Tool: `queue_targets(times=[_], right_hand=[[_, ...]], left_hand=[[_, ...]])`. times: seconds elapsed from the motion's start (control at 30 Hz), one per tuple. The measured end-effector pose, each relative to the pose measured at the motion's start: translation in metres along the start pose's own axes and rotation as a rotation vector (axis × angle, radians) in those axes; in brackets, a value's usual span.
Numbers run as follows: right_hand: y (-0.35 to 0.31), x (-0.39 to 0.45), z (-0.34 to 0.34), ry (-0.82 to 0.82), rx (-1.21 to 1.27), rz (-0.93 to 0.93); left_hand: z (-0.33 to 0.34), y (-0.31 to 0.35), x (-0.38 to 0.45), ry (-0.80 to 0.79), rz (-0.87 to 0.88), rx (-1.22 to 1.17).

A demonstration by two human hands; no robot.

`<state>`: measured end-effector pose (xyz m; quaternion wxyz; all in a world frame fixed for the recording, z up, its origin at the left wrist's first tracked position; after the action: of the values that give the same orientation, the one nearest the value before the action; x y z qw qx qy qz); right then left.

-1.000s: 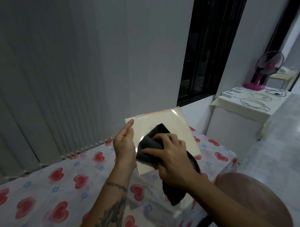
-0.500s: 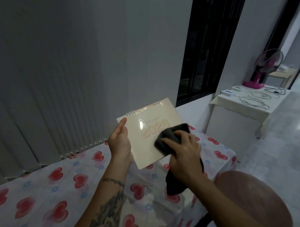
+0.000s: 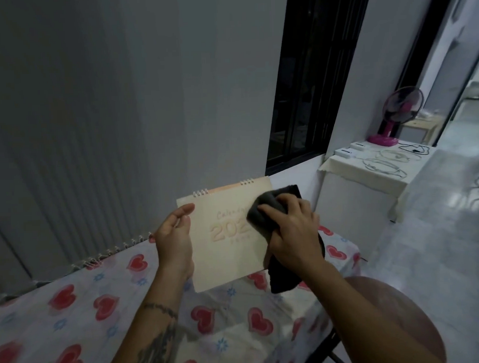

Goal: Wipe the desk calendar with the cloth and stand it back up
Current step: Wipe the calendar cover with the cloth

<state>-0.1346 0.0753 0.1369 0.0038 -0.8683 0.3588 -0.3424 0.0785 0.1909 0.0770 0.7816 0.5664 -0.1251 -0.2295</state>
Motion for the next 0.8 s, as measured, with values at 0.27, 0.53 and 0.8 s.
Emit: queue_targets(times=[0.27, 0.53, 0.8], right_hand=[[-0.008, 0.007, 0.0, 0.009, 0.011, -0.002], [0.014, -0.005, 0.016, -0.065, 0.049, 0.071], [0.018, -0.02, 0.021, -0.036, 0.106, 0.144]], left_hand=[[-0.002, 0.009, 0.002, 0.041, 0.083, -0.066], [-0.002, -0.004, -0.003, -0.031, 0.108, 0.069], [0.003, -0.001, -0.002, 0.002, 0.09, -0.005]])
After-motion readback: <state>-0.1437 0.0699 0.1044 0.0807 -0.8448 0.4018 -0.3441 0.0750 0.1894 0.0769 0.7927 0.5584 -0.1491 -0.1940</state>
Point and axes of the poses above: each hand's wrist, its own x-axis towards the middle knuckle, its own z-axis out of the palm, y = z × x, the point moved 7 cm from there along x, towards the middle knuckle, and after that the axes turned 2 degrees about x, right-handed, at the moved point
